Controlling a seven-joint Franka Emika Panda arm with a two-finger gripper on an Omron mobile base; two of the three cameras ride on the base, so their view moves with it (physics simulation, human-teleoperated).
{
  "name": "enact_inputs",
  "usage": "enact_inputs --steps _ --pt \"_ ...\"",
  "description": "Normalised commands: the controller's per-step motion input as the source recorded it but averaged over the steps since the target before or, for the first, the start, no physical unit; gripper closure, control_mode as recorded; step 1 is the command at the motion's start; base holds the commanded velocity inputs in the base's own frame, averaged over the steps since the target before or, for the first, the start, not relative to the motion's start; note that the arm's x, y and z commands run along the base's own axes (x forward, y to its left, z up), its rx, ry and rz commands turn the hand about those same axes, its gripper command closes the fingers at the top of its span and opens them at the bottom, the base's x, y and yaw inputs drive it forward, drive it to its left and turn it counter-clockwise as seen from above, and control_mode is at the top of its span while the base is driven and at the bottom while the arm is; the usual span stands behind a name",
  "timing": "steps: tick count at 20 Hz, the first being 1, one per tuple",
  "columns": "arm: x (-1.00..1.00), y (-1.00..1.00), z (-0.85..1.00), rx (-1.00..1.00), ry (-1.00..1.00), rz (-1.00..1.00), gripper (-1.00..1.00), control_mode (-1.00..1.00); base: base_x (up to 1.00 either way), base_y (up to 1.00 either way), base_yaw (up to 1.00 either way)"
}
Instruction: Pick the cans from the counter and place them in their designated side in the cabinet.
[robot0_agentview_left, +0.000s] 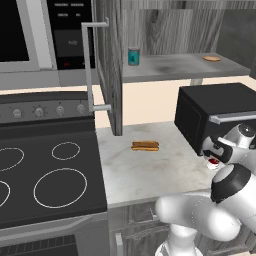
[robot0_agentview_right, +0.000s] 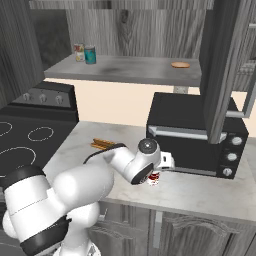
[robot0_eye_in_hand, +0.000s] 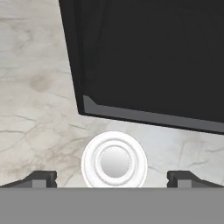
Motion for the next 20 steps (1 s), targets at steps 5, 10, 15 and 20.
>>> enact_inputs --steps 5,10,15,20 --pt "0.09 0.00 -0.13 0.00 0.00 0.00 -1.00 -1.00 0.00 0.00 0.00" --pt "0.09 -0.01 -0.12 0.00 0.00 0.00 -1.00 -1.00 0.00 0.00 0.00" --pt "0.09 -0.04 -0.09 0.00 0.00 0.00 -1.00 -1.00 0.00 0.00 0.00" --pt "0.10 -0.06 -0.09 0.00 0.00 0.00 -1.00 -1.00 0.00 0.00 0.00"
